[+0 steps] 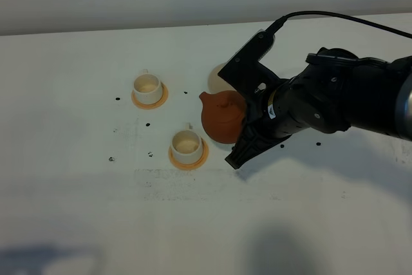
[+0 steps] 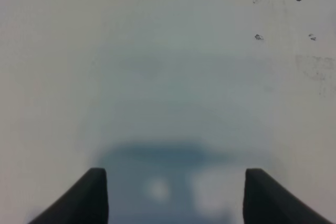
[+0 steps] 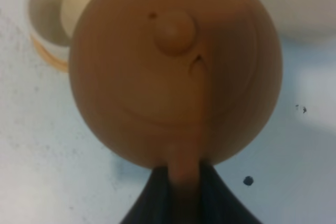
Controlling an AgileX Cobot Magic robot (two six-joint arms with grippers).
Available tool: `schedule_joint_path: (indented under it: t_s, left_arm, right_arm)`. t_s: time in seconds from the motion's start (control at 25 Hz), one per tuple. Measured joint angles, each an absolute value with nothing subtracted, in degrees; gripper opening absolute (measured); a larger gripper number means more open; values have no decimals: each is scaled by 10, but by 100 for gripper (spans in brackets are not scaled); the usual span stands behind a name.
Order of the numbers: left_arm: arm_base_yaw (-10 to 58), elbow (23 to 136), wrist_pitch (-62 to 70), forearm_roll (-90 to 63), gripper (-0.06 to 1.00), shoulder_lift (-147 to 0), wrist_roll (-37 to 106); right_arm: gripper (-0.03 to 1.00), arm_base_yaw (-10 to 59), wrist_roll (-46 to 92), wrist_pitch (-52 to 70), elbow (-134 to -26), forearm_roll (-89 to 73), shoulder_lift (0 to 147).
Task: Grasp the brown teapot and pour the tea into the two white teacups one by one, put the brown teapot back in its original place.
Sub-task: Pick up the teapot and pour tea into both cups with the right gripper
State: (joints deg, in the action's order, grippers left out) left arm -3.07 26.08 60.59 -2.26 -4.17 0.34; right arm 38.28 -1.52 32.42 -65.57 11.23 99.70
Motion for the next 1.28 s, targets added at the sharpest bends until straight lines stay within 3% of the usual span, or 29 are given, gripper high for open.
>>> schedule_joint_path:
  t_s: [1.28]
  left_arm:
    - [-31,261,606,-23,55,-42,3]
  right_arm:
    - [11,442,-82,309,-609,266,1022]
